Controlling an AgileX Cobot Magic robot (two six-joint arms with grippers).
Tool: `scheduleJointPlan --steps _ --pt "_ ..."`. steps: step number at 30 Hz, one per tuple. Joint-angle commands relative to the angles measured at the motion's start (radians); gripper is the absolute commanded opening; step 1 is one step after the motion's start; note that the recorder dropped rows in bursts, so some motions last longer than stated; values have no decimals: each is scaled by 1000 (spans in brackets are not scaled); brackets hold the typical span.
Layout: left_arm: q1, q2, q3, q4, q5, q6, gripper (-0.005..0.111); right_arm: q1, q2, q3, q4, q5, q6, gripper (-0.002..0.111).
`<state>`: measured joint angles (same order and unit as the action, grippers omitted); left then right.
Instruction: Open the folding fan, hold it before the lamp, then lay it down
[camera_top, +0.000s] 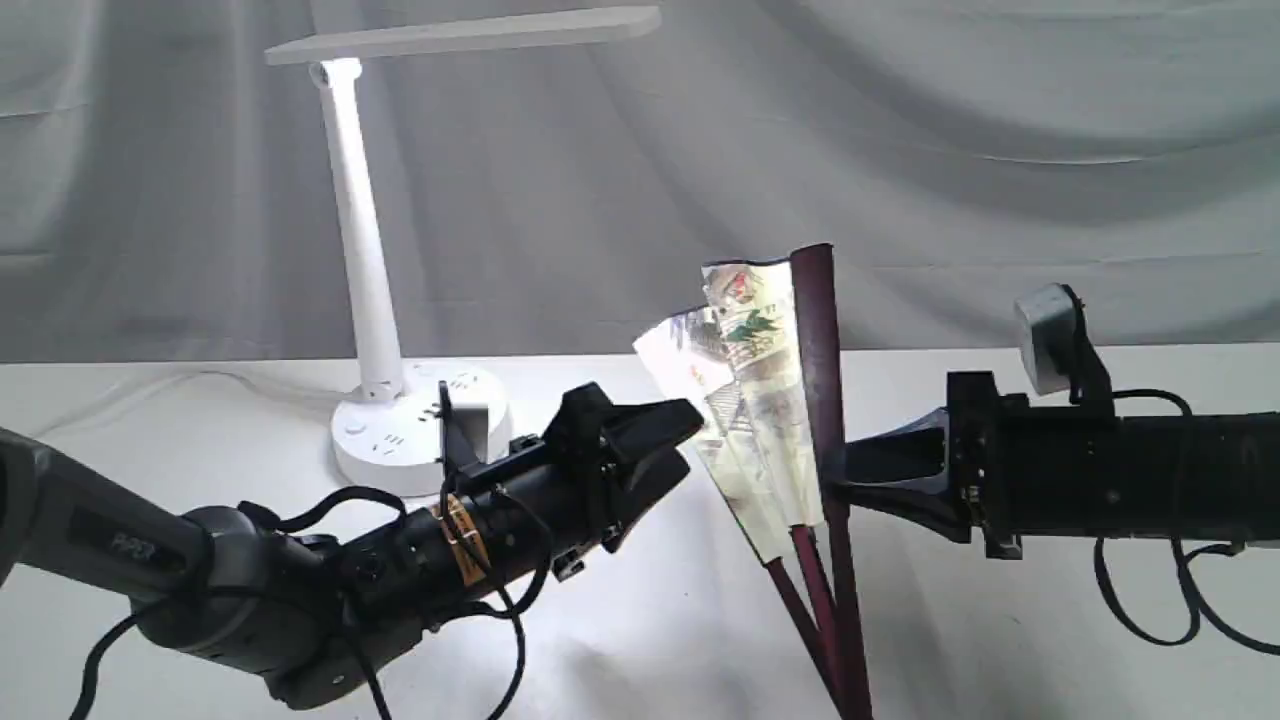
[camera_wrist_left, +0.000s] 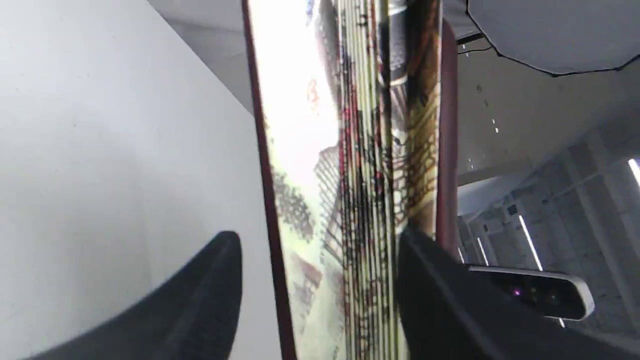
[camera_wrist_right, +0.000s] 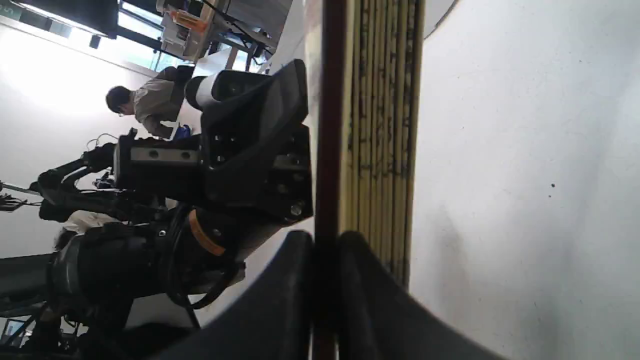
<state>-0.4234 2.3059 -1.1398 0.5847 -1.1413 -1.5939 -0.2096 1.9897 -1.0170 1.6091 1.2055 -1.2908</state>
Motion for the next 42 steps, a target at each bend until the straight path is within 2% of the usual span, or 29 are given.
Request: scheduleJointPlan --steps 1,11,13,21,26,29,32,38,42 --pt "-5 -1 -6 -28 -5 5 48 23 -7 4 0 16 -14 0" --pt "-5 -1 -6 21 -13 7 46 61 -7 4 0 16 -14 0" --pt "-5 -1 -6 31 -8 7 41 61 -7 4 0 16 -14 0" --pt "-5 -1 -6 17 -5 9 0 60 -7 4 -10 16 -14 0" --pt "-5 -1 -6 26 -80 5 0 60 -7 4 -8 16 -14 0" --pt "-5 -1 -6 26 -80 -17 0 60 -7 4 -3 16 -14 0" --pt "-5 -1 -6 28 -80 -56 0 60 -7 2 8 16 -14 9" --pt "-5 -1 -6 58 -80 -56 0 60 -7 2 51 16 -18 40" --pt "-5 -1 -6 92 -80 -71 0 60 -7 2 112 16 -43 43"
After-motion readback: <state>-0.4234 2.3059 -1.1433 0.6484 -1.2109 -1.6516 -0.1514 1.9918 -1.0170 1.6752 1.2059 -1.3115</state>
